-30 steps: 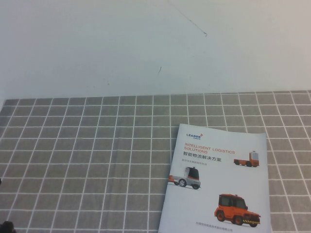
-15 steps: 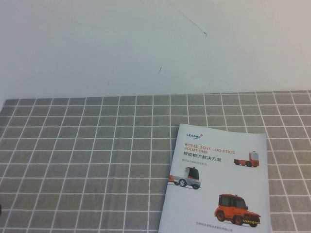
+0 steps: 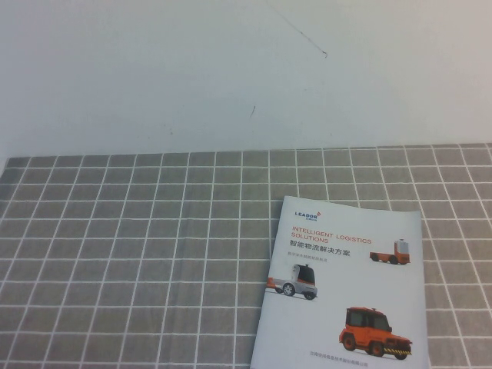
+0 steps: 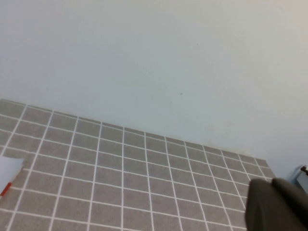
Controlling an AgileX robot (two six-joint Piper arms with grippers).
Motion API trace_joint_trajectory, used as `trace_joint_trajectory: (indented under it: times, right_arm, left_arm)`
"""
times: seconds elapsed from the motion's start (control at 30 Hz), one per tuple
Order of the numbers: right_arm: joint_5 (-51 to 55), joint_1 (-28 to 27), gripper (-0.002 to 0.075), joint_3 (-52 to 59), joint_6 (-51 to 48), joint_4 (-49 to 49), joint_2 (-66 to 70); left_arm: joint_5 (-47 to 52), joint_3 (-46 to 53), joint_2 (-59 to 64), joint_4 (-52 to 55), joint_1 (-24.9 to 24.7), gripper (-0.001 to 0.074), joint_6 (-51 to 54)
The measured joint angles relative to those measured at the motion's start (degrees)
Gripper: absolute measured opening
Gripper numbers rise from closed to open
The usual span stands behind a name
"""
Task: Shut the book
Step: 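Close the open booklet and leave it lying on the table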
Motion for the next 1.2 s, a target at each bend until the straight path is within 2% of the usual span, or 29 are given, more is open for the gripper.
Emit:
trace_joint_trajectory:
  times: [0.4,1.2]
  right_arm:
    - [-0.10,0.00,-0.0002,0.00,0.00,0.00,0.00]
    - [-0.10,0.00,-0.0002,0.00,0.00,0.00,0.00]
  left_arm:
    - [8.37,-0.11,-3.60,-1.87,0.83,-0.0003,-12.43]
    - [8.88,-0.20,-3.60,-0.40,-0.69,-0.0003,-14.46]
